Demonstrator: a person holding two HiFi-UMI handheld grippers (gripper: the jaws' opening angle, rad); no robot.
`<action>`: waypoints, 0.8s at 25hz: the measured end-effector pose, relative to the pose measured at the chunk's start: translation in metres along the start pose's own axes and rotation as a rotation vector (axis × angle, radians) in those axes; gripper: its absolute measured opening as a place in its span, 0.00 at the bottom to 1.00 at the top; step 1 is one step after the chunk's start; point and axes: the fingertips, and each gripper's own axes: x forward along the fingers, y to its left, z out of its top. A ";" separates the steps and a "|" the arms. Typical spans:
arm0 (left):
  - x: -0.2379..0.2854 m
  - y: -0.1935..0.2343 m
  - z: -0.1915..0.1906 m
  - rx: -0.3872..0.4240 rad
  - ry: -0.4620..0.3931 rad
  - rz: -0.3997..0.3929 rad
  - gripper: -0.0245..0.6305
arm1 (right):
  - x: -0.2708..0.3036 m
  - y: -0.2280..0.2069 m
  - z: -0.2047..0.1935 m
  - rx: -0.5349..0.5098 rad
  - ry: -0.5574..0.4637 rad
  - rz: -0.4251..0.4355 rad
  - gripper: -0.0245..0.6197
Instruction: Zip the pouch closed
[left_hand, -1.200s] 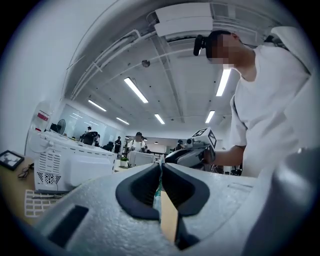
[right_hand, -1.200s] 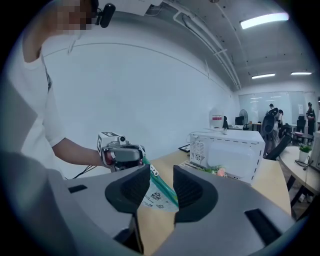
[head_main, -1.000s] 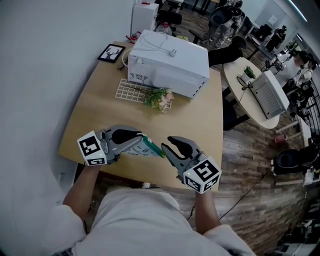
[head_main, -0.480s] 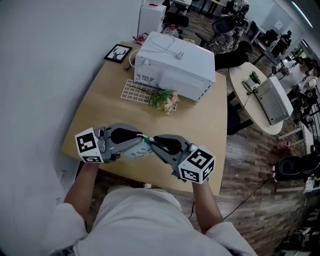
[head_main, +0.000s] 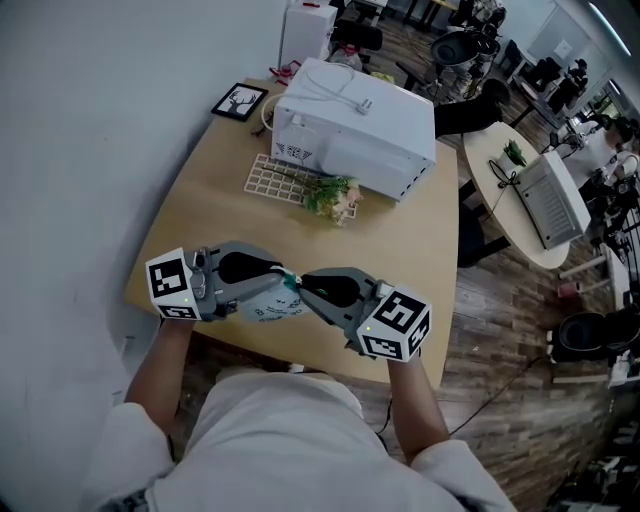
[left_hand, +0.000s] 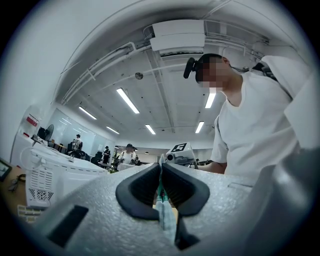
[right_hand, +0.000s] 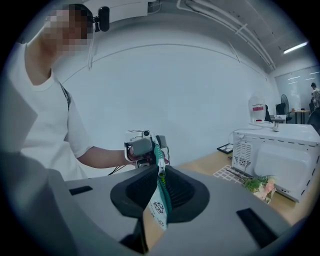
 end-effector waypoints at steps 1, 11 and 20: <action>0.000 0.000 -0.001 0.000 0.003 -0.001 0.08 | 0.000 0.001 -0.002 0.007 0.001 0.006 0.12; -0.006 -0.001 -0.005 -0.067 -0.049 -0.029 0.07 | -0.005 0.004 -0.004 0.086 -0.042 0.046 0.10; -0.007 -0.001 -0.006 -0.124 -0.105 -0.024 0.07 | -0.009 0.005 -0.010 0.126 -0.030 0.051 0.10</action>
